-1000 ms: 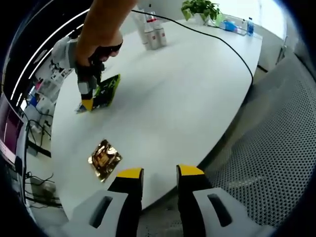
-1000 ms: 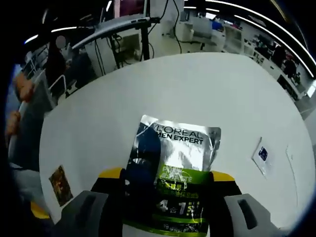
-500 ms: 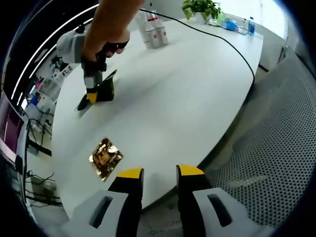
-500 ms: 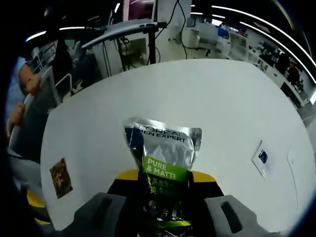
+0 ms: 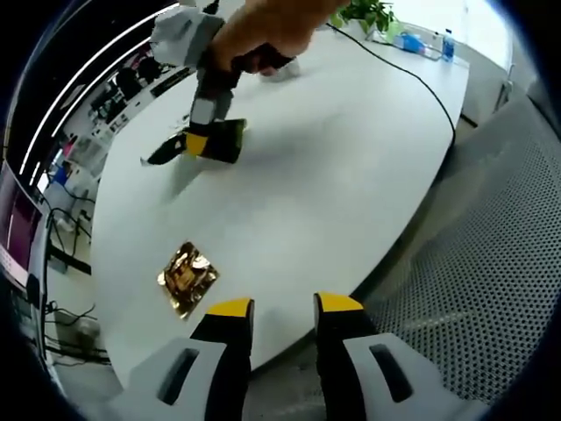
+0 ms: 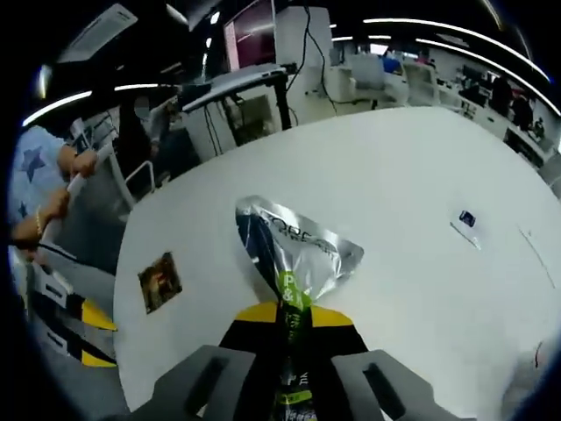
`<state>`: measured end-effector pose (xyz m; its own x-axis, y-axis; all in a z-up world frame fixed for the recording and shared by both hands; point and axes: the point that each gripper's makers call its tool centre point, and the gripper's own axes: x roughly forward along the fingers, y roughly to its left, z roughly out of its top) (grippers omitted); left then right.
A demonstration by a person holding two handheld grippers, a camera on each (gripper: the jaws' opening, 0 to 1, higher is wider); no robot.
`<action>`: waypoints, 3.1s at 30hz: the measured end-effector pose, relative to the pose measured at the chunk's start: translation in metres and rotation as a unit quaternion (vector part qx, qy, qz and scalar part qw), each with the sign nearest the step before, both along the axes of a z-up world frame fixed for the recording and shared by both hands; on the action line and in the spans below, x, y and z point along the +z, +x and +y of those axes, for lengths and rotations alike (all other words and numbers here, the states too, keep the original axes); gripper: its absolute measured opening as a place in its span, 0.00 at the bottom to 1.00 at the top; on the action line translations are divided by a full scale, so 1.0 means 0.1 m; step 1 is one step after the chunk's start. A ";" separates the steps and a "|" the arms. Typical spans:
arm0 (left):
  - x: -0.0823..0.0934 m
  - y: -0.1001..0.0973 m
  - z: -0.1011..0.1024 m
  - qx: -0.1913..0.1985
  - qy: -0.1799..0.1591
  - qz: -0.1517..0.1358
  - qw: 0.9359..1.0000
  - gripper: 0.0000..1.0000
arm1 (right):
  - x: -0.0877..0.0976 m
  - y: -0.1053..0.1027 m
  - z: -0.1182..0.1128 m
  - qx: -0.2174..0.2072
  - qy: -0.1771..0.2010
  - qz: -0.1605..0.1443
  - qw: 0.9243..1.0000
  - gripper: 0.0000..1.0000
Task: Arrange the skincare products in the storage area until every visible bottle or jar stands upright without overlapping.
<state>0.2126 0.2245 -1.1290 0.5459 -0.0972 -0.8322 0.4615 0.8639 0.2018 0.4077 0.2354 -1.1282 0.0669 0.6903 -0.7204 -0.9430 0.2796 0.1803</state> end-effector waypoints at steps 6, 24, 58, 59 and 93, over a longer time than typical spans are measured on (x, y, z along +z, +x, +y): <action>0.01 -0.02 -0.04 -0.004 -0.008 0.003 1.000 0.21 | 0.17 -0.66 -0.42 -0.007 0.055 0.033 0.998 0.03; 0.54 0.23 -0.41 0.032 -0.184 -0.051 0.981 0.26 | 0.66 -1.40 -1.08 -0.011 0.155 0.006 0.988 0.03; 1.18 0.52 -0.82 0.183 -0.583 -0.077 0.788 0.18 | 0.87 -1.60 -1.01 0.045 0.131 -0.049 0.989 0.04; 1.18 0.51 -0.82 0.186 -0.585 -0.072 0.786 0.17 | 0.86 -1.61 -1.00 0.048 0.125 -0.052 0.990 0.05; 1.45 0.33 -1.12 0.069 -0.640 -0.051 0.764 0.01 | 1.30 -1.85 -1.39 0.057 0.294 0.391 0.870 0.37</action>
<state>0.2453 0.1125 -0.9837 0.6803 -0.7308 -0.0571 0.3855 0.4229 -0.8201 0.2225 0.0967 -0.9985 -0.3784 0.9250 -0.0351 -0.4831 -0.1650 0.8599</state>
